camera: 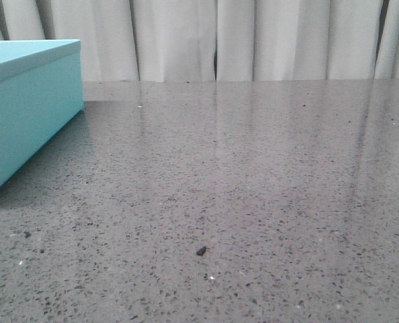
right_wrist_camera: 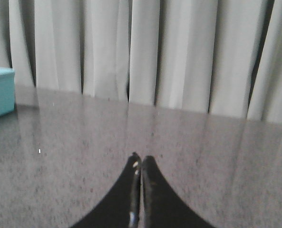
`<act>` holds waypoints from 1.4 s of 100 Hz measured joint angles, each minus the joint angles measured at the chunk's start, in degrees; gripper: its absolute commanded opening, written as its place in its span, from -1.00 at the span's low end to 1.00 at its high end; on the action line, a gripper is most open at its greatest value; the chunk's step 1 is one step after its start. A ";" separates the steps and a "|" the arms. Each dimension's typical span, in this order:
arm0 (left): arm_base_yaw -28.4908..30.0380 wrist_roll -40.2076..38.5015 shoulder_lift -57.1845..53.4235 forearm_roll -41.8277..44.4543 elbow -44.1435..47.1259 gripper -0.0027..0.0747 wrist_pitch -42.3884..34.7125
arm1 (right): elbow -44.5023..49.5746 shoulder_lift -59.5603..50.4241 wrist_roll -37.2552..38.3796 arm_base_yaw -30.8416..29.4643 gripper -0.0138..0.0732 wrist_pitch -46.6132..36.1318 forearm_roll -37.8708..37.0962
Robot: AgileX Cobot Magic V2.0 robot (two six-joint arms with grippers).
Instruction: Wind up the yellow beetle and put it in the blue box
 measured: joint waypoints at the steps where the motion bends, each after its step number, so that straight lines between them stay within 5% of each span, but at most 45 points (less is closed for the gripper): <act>1: 0.00 0.00 0.00 -0.45 0.00 -0.98 -0.03 | 0.16 0.00 0.00 -0.18 -0.80 0.42 0.00; 19: 2.28 0.00 -0.02 -7.05 0.00 -0.98 -0.34 | 3.23 0.00 0.00 -7.47 -0.80 5.39 0.82; 40: 7.64 0.00 -0.34 -2.08 0.00 -0.98 0.39 | 6.79 0.00 0.00 -13.55 -0.80 5.69 3.10; 91: 14.27 0.00 -15.43 -1.08 0.00 -0.98 22.47 | 6.89 0.00 0.00 -13.93 -0.80 6.01 4.03; 140: 15.47 0.00 -17.98 -0.95 0.00 -0.98 29.99 | 6.89 0.00 0.00 -13.93 -0.80 10.46 5.33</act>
